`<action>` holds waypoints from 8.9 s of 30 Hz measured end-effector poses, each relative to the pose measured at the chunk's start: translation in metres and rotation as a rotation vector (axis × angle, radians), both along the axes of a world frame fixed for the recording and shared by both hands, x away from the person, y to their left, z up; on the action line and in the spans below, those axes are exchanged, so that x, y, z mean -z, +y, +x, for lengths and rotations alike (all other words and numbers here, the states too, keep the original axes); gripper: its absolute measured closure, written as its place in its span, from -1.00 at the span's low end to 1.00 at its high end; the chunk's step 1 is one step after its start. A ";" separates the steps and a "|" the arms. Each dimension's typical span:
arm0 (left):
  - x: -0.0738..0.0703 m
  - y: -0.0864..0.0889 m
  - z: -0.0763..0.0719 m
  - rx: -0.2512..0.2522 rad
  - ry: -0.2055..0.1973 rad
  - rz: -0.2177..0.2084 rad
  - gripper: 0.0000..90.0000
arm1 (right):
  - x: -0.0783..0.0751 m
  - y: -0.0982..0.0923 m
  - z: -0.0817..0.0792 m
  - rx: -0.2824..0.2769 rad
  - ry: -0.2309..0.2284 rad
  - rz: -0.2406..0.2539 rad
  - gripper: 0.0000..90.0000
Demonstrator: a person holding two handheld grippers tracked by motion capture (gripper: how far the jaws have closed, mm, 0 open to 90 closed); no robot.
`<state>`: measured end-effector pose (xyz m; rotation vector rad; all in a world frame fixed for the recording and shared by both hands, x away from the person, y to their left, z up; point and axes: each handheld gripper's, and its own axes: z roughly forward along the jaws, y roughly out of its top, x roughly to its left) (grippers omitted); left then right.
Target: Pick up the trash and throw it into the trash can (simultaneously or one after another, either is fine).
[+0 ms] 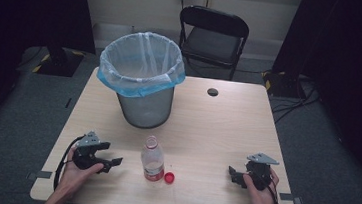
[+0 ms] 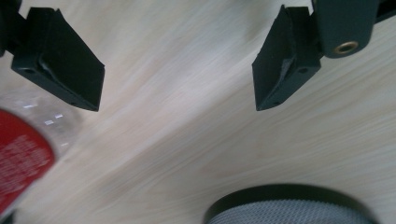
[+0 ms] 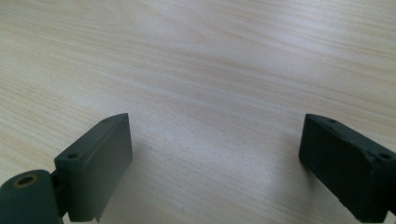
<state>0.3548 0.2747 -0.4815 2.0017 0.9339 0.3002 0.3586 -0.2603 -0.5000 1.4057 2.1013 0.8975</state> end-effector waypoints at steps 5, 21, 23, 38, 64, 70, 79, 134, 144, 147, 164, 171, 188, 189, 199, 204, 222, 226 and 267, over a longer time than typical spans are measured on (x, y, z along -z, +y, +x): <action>-0.008 -0.013 -0.007 0.054 -0.021 -0.027 -0.62 | 0.000 0.000 0.000 -0.001 0.000 0.000 -0.80; -0.022 -0.041 -0.025 0.223 -0.021 -0.126 -0.64 | 0.000 0.000 0.000 0.000 0.000 0.000 -0.80; -0.024 -0.049 -0.027 0.254 -0.020 -0.128 -0.64 | 0.000 0.000 0.000 0.000 0.000 0.000 -0.80; -0.028 -0.094 -0.024 0.305 -0.056 -0.133 -0.64 | 0.000 0.000 0.000 0.000 0.000 0.000 -0.80; -0.011 -0.125 -0.017 0.277 -0.093 -0.069 -0.43 | 0.000 0.000 0.000 0.000 0.000 0.000 -0.80; -0.015 -0.122 -0.018 0.280 -0.102 -0.084 -0.36 | 0.000 0.000 0.000 0.000 0.000 0.000 -0.80; -0.023 -0.113 -0.016 0.261 -0.106 -0.131 -0.36 | 0.000 0.000 0.000 0.000 0.000 0.000 -0.80; -0.151 -0.080 0.002 0.211 -0.238 -0.299 -0.35 | 0.000 0.000 0.000 0.000 0.000 0.000 -0.80; -0.188 -0.077 0.009 0.173 -0.319 -0.345 -0.34 | 0.000 0.000 0.000 0.000 0.000 0.000 -0.80; -0.196 -0.078 0.013 0.173 -0.327 -0.341 -0.34 | 0.000 0.000 0.000 0.000 0.000 0.000 -0.80; -0.242 -0.073 0.036 0.176 -0.378 -0.384 -0.34 | 0.000 0.000 0.000 0.000 0.000 0.000 -0.80; -0.255 -0.074 0.049 0.172 -0.395 -0.398 -0.34 | 0.000 0.000 0.000 0.000 0.000 0.000 -0.80; -0.271 -0.071 0.088 0.098 -0.404 -0.390 -0.34 | 0.000 0.000 0.000 -0.001 0.000 0.000 -0.80; -0.271 -0.071 0.088 0.098 -0.404 -0.390 -0.34 | 0.000 0.000 0.000 -0.001 0.000 0.000 -0.80; -0.273 -0.061 0.116 0.030 -0.405 -0.363 -0.34 | 0.000 0.000 0.000 0.000 0.001 0.000 -0.80; -0.268 -0.059 0.127 -0.002 -0.399 -0.340 -0.34 | 0.000 0.000 0.000 -0.001 0.000 0.000 -0.80; -0.256 -0.050 0.141 -0.084 -0.341 -0.319 -0.49 | 0.000 0.000 0.000 0.000 0.000 0.000 -0.80; -0.254 -0.048 0.140 -0.079 -0.342 -0.319 -0.52 | 0.000 0.000 0.000 0.000 0.000 0.000 -0.80; -0.234 -0.044 0.082 0.060 -0.343 -0.358 -0.46 | 0.000 0.000 0.000 -0.001 0.000 0.000 -0.80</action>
